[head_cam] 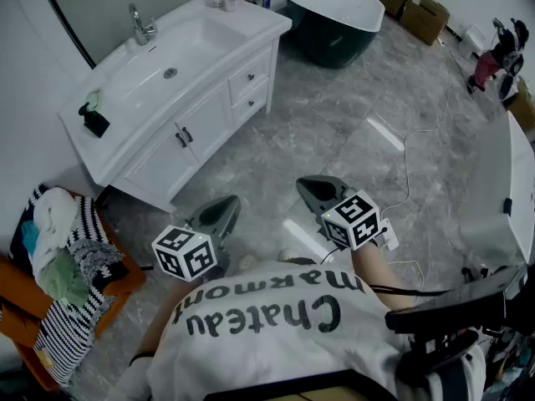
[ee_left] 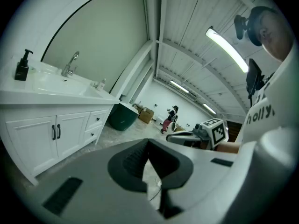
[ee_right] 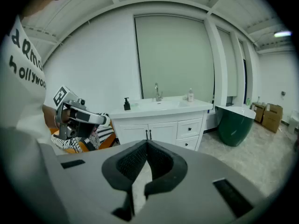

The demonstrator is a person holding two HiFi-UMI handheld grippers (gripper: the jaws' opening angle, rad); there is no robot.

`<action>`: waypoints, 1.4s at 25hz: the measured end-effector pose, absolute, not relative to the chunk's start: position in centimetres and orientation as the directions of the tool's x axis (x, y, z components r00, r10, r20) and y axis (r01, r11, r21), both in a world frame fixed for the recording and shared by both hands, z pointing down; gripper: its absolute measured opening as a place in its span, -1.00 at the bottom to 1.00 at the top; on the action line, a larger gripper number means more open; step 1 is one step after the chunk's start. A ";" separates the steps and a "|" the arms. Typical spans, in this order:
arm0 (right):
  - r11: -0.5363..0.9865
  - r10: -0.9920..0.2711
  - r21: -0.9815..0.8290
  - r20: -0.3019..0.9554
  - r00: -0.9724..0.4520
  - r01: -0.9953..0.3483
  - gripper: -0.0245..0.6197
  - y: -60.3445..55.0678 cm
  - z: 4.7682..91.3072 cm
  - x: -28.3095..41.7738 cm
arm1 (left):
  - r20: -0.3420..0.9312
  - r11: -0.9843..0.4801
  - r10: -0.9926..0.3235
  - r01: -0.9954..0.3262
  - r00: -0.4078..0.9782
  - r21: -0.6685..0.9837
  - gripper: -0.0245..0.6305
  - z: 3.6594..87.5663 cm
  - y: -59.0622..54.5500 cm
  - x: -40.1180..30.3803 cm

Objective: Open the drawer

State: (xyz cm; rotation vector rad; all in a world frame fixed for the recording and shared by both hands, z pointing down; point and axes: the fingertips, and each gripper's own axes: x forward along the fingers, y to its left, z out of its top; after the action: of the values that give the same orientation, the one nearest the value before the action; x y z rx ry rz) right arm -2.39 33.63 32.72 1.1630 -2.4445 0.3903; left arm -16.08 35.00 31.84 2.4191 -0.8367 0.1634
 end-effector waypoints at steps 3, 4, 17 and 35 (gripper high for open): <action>0.613 -0.675 -0.074 0.468 -0.570 -0.787 -0.90 33.6 32.7 -2.4 | 0.290 -0.646 -0.534 -0.605 0.794 0.465 -0.90 31.9 35.2 -16.2; 0.613 -0.675 -0.074 0.467 -0.571 -0.786 -0.90 33.6 32.7 -2.5 | 0.291 -0.647 -0.536 -0.607 0.793 0.462 -0.90 31.9 35.2 -16.3; 0.595 -0.675 -0.177 0.420 -0.607 -0.784 -0.90 32.0 33.1 -4.8 | 0.282 -0.618 -0.576 -0.634 0.768 0.464 -0.90 32.4 33.7 -19.1; 0.637 -0.637 -0.210 0.399 -0.660 -0.742 -0.90 19.7 33.5 -2.0 | 0.292 -0.561 -0.652 -0.704 0.700 0.435 -0.90 32.1 23.0 -17.7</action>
State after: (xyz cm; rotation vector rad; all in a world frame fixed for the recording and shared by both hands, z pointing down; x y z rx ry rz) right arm -1.98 19.72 33.55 1.1119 -2.5716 0.5205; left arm -17.70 23.03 32.08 2.3801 -1.0365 0.1323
